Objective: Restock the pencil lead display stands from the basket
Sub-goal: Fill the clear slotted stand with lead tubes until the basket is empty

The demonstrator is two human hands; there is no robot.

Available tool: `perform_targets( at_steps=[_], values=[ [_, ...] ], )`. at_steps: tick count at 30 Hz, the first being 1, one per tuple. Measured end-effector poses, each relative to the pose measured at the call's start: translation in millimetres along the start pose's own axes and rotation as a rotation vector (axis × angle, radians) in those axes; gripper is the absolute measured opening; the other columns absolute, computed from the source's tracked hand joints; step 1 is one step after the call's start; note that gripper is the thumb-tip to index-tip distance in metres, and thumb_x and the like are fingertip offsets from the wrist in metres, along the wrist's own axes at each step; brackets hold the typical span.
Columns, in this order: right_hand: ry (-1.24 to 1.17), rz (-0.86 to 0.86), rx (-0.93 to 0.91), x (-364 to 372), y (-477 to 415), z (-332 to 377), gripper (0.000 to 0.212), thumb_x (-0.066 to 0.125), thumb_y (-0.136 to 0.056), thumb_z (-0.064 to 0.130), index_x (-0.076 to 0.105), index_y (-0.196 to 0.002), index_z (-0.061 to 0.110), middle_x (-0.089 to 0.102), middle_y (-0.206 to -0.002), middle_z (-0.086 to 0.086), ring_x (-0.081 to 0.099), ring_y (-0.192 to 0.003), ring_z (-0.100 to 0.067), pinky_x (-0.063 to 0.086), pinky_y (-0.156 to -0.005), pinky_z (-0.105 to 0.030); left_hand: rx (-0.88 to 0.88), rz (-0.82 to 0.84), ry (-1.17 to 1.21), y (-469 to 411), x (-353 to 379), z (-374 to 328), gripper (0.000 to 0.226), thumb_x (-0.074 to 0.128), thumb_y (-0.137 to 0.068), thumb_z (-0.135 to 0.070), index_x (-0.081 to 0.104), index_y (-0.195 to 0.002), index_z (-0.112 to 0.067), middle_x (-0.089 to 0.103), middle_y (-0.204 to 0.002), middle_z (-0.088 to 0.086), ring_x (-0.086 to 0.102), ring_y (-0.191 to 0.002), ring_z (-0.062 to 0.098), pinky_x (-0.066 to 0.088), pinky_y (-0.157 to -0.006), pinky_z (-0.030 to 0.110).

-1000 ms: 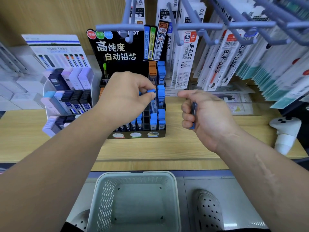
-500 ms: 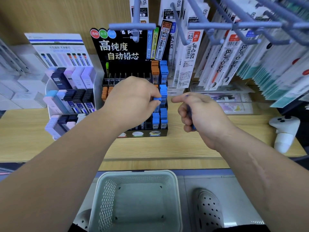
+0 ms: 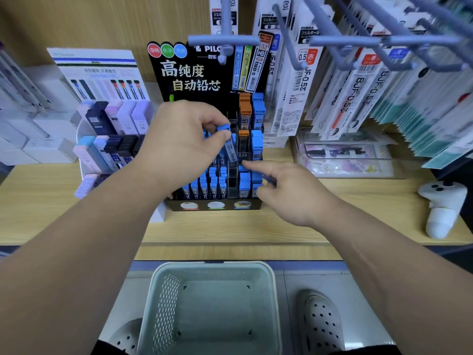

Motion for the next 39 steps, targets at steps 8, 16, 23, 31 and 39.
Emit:
perform_targets(
  at_steps=[8,16,23,31,39],
  values=[
    [0.068,-0.055,-0.033,-2.9,-0.9,-1.1,0.050,0.055,-0.093,0.022,0.058,-0.137,0.046,0.048,-0.080,0.024,0.044,-0.062,0.002,0.043,-0.066,-0.024,0.014,0.018,0.083,4.2,8.2,0.8,0.005,0.072,-0.090,-0.018,0.075,-0.087,-0.019,0.055,-0.057,-0.034,0.048,-0.047,-0.003,0.035,-0.052,0.007],
    [-0.036,-0.052,-0.015,-5.7,-1.8,-3.9,0.049,0.056,-0.093,0.017,0.062,-0.135,0.041,0.036,-0.065,0.027,0.045,-0.057,0.016,0.031,-0.057,-0.007,0.108,-0.029,0.005,3.5,11.4,-10.0,0.006,0.073,-0.089,-0.017,0.078,-0.092,-0.015,0.057,-0.067,-0.023,0.052,-0.062,-0.013,0.042,-0.065,0.009],
    [-0.035,-0.028,-0.017,-2.7,0.4,-7.6,0.052,0.054,-0.095,0.019,0.055,-0.140,0.044,0.034,-0.071,0.025,0.041,-0.057,0.010,0.030,-0.057,-0.007,0.069,-0.043,-0.022,-4.9,16.7,-7.5,0.013,0.073,-0.090,-0.018,0.078,-0.102,-0.017,0.064,-0.079,-0.014,0.053,-0.061,-0.014,0.042,-0.063,0.006],
    [-0.100,-0.079,0.052,-17.8,7.0,-18.1,0.040,0.048,-0.097,0.021,0.062,-0.130,0.037,0.057,-0.098,0.010,0.057,-0.063,-0.005,0.045,-0.059,-0.016,0.079,-0.004,-0.095,-16.5,28.4,-9.5,0.016,0.075,-0.087,-0.021,0.075,-0.104,-0.022,0.068,-0.084,-0.010,0.064,-0.081,0.012,0.054,-0.077,0.031],
    [-0.189,-0.135,0.133,-32.8,11.6,-30.9,0.025,0.045,-0.099,0.022,0.065,-0.106,0.009,0.053,-0.077,0.000,0.047,-0.066,-0.015,0.036,-0.060,-0.028,0.160,0.041,-0.225,-15.9,50.5,-13.2,0.018,0.079,-0.081,-0.017,0.077,-0.098,-0.020,0.071,-0.096,-0.002,0.067,-0.091,0.024,0.056,-0.078,0.044]
  ],
)
Point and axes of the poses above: each hand's wrist, its own y-axis away from the middle knuckle, its own x-axis out of the palm, z = x × y, the point moved 8 cm from there along -y, towards the middle knuckle
